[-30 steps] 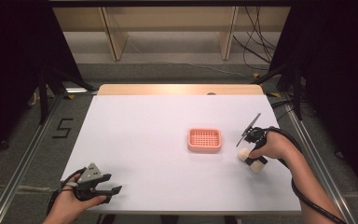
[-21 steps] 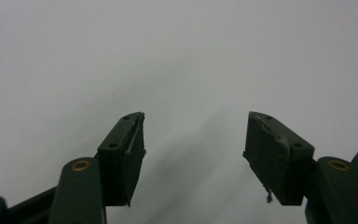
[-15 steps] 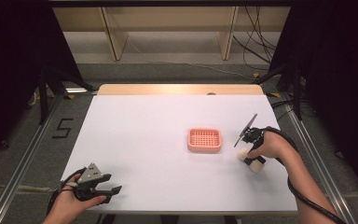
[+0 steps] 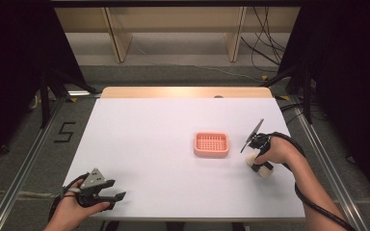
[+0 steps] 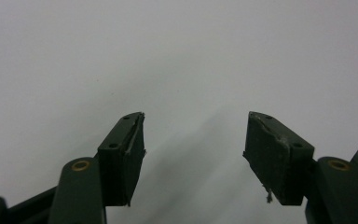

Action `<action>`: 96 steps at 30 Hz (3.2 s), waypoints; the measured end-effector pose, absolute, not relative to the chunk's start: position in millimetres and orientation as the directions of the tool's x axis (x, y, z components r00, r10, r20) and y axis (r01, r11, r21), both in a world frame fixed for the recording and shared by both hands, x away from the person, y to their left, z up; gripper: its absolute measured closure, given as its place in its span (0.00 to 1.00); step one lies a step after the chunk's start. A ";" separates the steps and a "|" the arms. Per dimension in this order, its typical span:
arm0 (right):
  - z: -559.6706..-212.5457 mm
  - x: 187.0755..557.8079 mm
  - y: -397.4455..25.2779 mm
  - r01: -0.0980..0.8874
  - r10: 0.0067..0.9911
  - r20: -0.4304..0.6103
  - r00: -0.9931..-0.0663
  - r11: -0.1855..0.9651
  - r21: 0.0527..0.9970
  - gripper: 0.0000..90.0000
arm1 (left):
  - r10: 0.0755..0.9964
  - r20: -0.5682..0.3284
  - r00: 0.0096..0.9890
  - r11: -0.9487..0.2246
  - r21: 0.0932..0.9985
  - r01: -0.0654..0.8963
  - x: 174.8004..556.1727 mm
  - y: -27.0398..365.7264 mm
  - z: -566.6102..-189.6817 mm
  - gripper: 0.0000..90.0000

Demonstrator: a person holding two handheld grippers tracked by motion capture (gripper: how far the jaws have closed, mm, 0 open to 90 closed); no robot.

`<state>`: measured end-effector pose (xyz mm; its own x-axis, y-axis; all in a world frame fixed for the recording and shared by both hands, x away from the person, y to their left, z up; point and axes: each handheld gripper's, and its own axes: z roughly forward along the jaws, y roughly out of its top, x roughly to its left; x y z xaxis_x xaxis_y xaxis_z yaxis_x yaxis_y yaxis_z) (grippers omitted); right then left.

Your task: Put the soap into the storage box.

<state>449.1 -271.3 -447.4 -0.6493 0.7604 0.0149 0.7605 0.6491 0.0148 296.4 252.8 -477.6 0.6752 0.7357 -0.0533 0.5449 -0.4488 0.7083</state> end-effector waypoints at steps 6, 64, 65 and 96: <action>-449.5 448.8 -273.9 0.750 0.750 0.026 -0.661 0.661 0.018 0.56 | 0.735 -0.050 0.676 -0.453 0.705 0.545 296.6 252.9 -477.7 0.41; -406.3 434.4 -268.6 0.601 0.635 -0.057 -0.770 0.753 0.268 0.56 | 0.731 -0.045 0.681 -0.463 0.701 0.543 296.1 254.0 -476.4 0.41; -405.9 434.3 -267.6 0.605 0.639 -0.050 -0.768 0.749 0.271 0.56 | 0.729 -0.042 0.684 -0.466 0.701 0.540 295.9 254.4 -476.1 0.41; -396.6 446.1 -249.6 0.536 0.579 -0.085 -0.811 0.793 0.288 0.56 | 0.717 -0.025 0.697 -0.487 0.697 0.526 297.2 255.9 -475.3 0.41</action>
